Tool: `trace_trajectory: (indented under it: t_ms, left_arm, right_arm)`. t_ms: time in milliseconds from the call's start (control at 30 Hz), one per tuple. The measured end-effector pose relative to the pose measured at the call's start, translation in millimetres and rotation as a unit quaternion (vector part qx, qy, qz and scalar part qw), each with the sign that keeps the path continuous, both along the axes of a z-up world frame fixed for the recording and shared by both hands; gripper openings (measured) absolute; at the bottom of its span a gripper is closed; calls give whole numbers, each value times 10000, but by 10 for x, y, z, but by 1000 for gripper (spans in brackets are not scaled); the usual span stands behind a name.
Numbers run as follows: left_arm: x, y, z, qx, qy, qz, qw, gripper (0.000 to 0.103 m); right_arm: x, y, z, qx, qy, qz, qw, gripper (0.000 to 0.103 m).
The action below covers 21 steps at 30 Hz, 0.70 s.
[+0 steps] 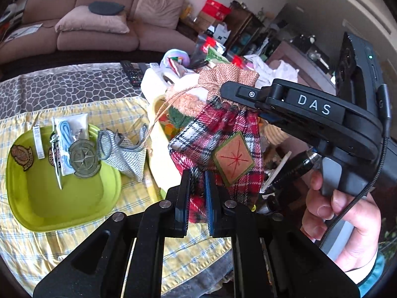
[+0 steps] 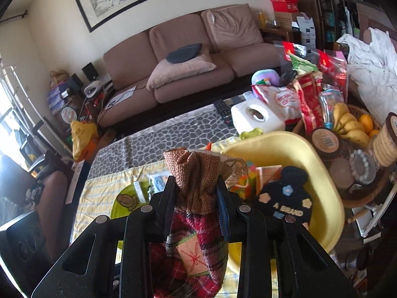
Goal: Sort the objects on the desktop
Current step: 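Carry the plaid bag with the left tool over the yellow basin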
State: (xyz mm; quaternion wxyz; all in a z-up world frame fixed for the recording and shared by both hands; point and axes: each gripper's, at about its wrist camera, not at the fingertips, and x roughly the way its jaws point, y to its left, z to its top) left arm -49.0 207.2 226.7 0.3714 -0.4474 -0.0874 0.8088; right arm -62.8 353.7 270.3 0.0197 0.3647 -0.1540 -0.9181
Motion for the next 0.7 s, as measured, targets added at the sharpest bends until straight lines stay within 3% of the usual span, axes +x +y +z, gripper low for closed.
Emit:
trace_trajectory:
  t_ms: [300, 500, 700]
  left_arm:
    - [-159, 820, -98, -395, 53, -242, 9989, 10]
    - [-378, 1144, -342, -502, -247, -367, 9978, 10]
    - [-488, 1356, -136, -516, -123, -552, 9971, 10]
  right_arm:
    - [-30, 725, -72, 14, 31, -467, 9989, 30]
    - [-159, 1010, -281, -78, -75, -652, 9978, 30]
    - [-199, 1212, -183, -55, 26, -751, 9972, 30]
